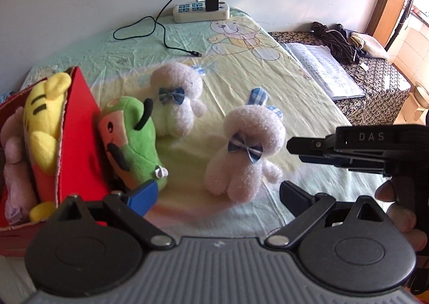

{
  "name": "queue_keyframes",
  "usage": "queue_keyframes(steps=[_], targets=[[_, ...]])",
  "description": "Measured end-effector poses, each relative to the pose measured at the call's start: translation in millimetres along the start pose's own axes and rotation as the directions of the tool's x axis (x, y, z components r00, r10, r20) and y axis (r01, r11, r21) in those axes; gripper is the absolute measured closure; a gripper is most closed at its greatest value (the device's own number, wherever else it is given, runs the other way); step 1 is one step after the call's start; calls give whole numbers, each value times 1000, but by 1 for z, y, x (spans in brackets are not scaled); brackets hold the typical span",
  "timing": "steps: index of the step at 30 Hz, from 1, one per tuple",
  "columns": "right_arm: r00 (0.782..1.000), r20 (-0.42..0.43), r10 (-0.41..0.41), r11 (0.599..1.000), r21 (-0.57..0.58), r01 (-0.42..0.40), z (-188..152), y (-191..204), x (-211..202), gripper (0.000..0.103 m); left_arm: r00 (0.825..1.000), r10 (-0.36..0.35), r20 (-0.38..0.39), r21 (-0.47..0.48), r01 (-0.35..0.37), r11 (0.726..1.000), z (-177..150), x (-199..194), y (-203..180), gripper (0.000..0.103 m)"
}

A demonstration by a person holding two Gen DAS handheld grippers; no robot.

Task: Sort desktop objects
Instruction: 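Move the right tool toward the green-and-orange plush beside the box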

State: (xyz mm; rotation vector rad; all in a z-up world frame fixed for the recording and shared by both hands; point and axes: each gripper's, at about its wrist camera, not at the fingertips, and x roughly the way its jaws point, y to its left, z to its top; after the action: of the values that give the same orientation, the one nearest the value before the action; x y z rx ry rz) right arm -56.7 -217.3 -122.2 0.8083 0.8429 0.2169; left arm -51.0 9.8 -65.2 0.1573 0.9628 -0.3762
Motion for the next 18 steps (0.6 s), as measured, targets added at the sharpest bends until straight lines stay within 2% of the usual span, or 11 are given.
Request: queue_keyframes(steps=[5,10,18], targets=[[999,20,37,998,-49,-36,16,14,2,71,1000,16,-13,-24,-16,1000,-1,5,4,5],[998,4,57,996,-64,-56,23,21,12,71,999,35,-6,-55,-35,998,1,4,12,5],[999,-7,41,996,-81,-41,28,22,17,71,999,35,-7,-66,-35,997,4,12,16,5]])
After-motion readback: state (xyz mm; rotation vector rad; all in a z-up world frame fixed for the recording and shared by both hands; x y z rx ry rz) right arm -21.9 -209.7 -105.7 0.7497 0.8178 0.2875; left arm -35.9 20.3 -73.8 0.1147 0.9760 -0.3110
